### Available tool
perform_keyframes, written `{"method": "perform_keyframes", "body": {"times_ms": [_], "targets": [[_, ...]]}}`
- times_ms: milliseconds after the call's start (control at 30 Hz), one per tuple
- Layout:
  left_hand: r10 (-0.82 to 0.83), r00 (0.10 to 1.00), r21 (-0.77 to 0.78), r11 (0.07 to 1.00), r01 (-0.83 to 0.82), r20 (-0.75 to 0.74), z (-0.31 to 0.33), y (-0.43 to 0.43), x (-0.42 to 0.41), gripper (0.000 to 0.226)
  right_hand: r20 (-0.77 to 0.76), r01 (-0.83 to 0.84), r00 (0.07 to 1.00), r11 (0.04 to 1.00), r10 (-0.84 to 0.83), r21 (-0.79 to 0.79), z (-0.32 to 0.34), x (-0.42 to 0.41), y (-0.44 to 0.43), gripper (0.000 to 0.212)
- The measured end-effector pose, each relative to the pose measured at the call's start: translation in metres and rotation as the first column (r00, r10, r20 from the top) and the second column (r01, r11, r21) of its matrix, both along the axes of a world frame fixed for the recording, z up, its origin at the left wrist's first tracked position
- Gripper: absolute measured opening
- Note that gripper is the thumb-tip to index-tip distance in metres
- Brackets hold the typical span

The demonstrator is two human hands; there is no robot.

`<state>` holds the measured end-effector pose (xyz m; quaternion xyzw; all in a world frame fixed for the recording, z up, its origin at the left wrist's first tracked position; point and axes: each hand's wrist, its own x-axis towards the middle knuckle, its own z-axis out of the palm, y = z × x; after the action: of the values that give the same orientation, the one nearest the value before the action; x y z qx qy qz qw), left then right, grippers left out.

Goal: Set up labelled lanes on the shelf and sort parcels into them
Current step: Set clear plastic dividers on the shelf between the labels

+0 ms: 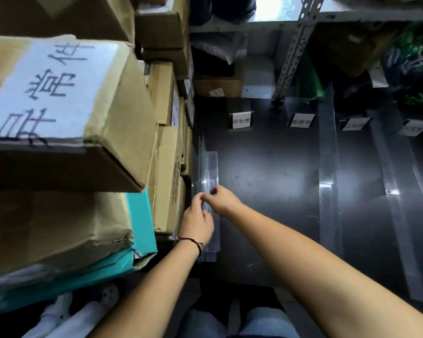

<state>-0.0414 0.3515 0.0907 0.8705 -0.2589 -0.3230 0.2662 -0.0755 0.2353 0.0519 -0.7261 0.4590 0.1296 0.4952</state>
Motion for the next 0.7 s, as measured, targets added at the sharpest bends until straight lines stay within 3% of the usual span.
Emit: {"method": "perform_keyframes", "body": {"times_ms": [133,367,467,633,700], "targets": [[0.06,0.997,-0.019,0.998,-0.061,-0.046,0.001,0.006,0.003,0.055,-0.02,-0.038,0.999,0.999,0.039,0.037,0.001,-0.001,-0.003,0.044],[-0.007,1.0,0.038,0.999,0.007,-0.01,-0.005,0.007,0.008,0.051,-0.002,-0.036,0.999,0.999,0.036,0.027,0.01,-0.01,-0.01,0.024],[-0.058,0.996,0.086,0.995,0.053,0.067,-0.008,0.003,0.005,0.047,-0.022,0.025,0.999,0.999,-0.025,0.032,0.014,-0.02,-0.017,0.014],[-0.189,0.943,0.227,0.965,0.127,0.275,-0.007,-0.003,-0.008,0.046,-0.079,0.069,0.995,0.995,-0.062,0.077,-0.009,-0.041,-0.038,0.032],[-0.308,0.912,0.223,0.942,0.251,0.271,-0.006,-0.009,-0.012,0.049,-0.09,0.045,0.995,0.996,-0.038,0.076,-0.006,-0.049,-0.046,0.028]]}}
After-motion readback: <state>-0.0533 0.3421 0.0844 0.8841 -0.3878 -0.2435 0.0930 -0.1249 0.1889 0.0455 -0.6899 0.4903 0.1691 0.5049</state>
